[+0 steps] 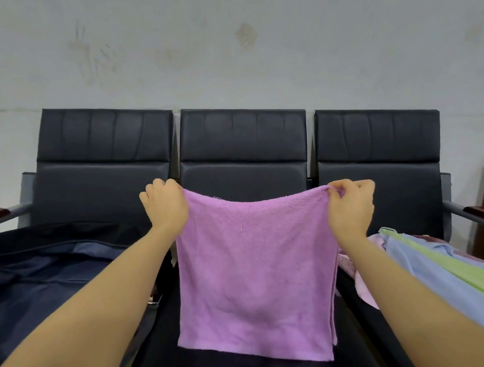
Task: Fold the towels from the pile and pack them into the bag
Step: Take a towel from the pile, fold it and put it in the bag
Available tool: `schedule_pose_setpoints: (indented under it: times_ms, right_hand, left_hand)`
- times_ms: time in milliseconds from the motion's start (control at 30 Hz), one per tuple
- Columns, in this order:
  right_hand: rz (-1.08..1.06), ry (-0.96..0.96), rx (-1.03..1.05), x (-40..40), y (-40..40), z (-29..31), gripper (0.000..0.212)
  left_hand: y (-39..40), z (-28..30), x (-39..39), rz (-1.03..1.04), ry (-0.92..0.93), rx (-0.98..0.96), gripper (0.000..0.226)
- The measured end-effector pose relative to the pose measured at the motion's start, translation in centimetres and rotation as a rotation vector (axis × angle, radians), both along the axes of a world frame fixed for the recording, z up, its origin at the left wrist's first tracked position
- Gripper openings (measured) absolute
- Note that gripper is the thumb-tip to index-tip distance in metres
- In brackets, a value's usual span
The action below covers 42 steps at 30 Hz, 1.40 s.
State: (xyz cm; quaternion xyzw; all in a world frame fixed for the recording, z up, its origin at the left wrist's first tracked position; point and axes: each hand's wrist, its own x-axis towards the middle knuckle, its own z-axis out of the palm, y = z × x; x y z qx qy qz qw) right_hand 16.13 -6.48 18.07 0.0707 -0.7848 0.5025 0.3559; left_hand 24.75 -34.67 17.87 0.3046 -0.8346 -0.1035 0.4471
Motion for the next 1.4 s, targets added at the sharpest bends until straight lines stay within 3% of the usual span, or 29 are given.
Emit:
schedule_pose_setpoints:
  times_ms: [67, 200, 333, 600, 1033, 1400]
  right_hand:
    - [-0.02, -0.015, -0.011, 0.1, -0.1, -0.1, 0.014]
    - [0.042, -0.147, -0.015, 0.4, -0.3, 0.4, 0.021]
    - [0.102, -0.106, -0.156, 1.2, -0.6, 0.7, 0.023]
    - [0.153, -0.061, -0.347, 2.5, -0.8, 2.6, 0.022]
    - [0.085, -0.116, -0.13, 1.3, 0.0, 0.7, 0.027]
    - [0.162, -0.267, -0.17, -8.0, -3.5, -4.9, 0.024]
  left_hand:
    - [-0.1, -0.1, 0.2, -0.01, 0.016, 0.0, 0.016]
    - [0.0, 0.7, 0.8, -0.05, 0.067, 0.188, 0.014]
    - [-0.1, 0.8, 1.9, -0.102, 0.174, 0.352, 0.016]
    - [0.7, 2.9, 3.8, -0.109, 0.329, 0.425, 0.02]
    - [0.8, -0.2, 4.0, -0.162, 0.376, 0.473, 0.021]
    - [-3.2, -5.5, -4.4, -0.313, 0.39, 0.779, 0.016]
